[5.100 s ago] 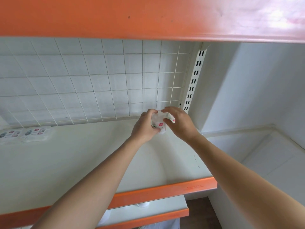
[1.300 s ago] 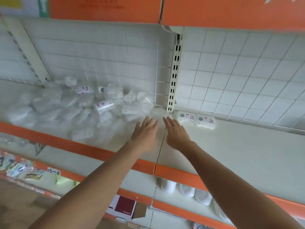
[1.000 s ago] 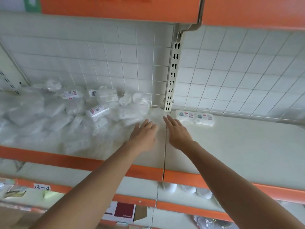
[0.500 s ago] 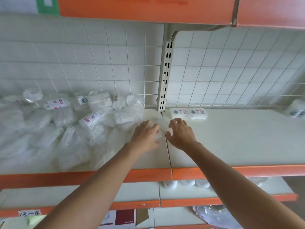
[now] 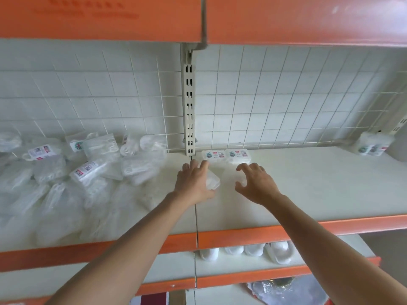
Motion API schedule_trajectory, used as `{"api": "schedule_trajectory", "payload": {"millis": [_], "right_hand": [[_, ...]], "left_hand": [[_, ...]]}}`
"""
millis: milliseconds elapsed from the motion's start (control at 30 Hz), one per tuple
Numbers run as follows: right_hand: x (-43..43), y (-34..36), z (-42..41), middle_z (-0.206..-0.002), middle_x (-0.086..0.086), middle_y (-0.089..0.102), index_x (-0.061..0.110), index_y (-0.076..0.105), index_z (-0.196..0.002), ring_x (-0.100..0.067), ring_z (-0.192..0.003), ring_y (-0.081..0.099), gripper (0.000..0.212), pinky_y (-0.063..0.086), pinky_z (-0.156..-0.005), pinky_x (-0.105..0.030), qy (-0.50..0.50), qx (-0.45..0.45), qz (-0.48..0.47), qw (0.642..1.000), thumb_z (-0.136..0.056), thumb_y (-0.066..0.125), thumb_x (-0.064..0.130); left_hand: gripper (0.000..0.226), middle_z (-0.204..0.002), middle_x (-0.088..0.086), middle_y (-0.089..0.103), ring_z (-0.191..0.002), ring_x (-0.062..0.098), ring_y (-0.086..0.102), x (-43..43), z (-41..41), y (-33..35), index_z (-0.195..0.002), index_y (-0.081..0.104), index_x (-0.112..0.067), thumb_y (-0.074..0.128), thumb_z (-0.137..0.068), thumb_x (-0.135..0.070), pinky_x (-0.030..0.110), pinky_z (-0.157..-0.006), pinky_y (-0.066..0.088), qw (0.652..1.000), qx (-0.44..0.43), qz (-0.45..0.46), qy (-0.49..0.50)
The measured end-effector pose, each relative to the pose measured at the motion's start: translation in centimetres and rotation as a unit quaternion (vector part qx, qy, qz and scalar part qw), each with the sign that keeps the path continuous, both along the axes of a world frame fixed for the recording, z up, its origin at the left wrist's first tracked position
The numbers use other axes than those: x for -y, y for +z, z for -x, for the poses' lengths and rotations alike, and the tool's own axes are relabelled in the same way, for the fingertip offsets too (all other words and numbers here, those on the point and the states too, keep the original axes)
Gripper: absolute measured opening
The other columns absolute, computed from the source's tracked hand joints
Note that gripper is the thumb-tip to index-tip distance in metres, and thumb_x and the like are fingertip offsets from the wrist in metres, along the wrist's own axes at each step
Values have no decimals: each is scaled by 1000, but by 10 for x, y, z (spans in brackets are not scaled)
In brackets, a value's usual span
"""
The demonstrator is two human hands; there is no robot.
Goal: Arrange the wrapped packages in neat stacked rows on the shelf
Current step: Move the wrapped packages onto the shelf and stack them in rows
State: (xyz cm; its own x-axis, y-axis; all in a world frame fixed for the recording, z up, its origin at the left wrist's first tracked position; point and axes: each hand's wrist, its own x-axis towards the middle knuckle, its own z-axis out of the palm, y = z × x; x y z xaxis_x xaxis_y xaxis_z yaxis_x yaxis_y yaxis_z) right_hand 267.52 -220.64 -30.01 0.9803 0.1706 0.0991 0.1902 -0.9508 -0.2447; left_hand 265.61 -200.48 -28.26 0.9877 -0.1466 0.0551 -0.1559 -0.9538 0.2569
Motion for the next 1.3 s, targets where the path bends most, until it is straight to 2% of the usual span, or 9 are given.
{"api": "schedule_trajectory", "payload": {"millis": [233,433,633,733,833,933,1067,1200,1300], "right_hand": [[91,-9,-14,-133,-5,47,27,44,-136,-27,-121,47,46,45,-95,-40,20,-18,9,1000,-91,53,34],[119,-14,-28,-150,-11,36,23,42,-140,-26,-140,30,54,27,-111,-44,106,18,12,994,-92,54,45],[100,-4,-29,-148,-3,40,16,33,-147,-21,-136,37,73,29,-112,-37,234,61,-77,967,-88,65,44],[86,-2,-27,-146,-3,41,15,29,-149,-19,-130,42,80,34,-104,-28,237,37,-131,962,-86,68,42],[75,-3,-27,-132,-6,50,12,32,-148,-21,-116,52,84,45,-90,-28,242,53,-167,954,-81,74,39],[69,-4,-32,-120,-9,51,11,35,-147,-24,-107,54,85,48,-86,-30,243,68,-174,952,-76,78,30],[67,-3,-37,-131,-10,50,14,34,-147,-28,-117,49,80,40,-96,-27,232,87,-166,955,-77,73,17],[64,-1,-41,-131,-3,53,18,42,-143,-22,-115,49,71,41,-99,-29,243,73,-169,953,-79,73,22],[54,7,-41,-120,3,60,20,49,-136,-11,-96,57,51,48,-91,-29,224,19,-212,951,-89,66,29]], "left_hand": [[69,-145,8,38,-133,28,33,83,-8,-5,-139,37,-9,67,-80,-31,31,-104,35,988,-7,151,23],[57,-137,-2,36,-118,8,41,118,-12,-1,-135,44,-18,66,-84,-31,18,-92,30,955,-37,290,52],[44,-120,2,62,-106,17,59,124,-15,3,-117,59,-18,53,-84,-47,39,-93,50,865,-81,474,144],[34,-117,13,63,-100,29,67,119,-16,9,-119,54,-12,46,-98,-38,55,-82,56,769,-122,608,158],[36,-116,16,64,-99,33,68,110,-16,10,-124,50,-12,39,-103,-38,57,-77,57,734,-133,646,164],[37,-112,14,67,-97,32,69,103,-17,10,-122,53,-14,37,-103,-42,55,-81,56,738,-134,642,157],[30,-100,4,66,-87,18,65,90,-19,7,-108,60,-12,45,-100,-37,41,-87,54,835,-69,521,161],[23,-94,4,63,-77,13,60,78,-19,4,-107,61,-12,44,-101,-27,34,-79,55,849,-46,501,160],[20,-91,2,62,-76,15,57,69,-21,4,-105,62,-19,44,-102,-27,32,-75,54,862,-52,481,154]]}}
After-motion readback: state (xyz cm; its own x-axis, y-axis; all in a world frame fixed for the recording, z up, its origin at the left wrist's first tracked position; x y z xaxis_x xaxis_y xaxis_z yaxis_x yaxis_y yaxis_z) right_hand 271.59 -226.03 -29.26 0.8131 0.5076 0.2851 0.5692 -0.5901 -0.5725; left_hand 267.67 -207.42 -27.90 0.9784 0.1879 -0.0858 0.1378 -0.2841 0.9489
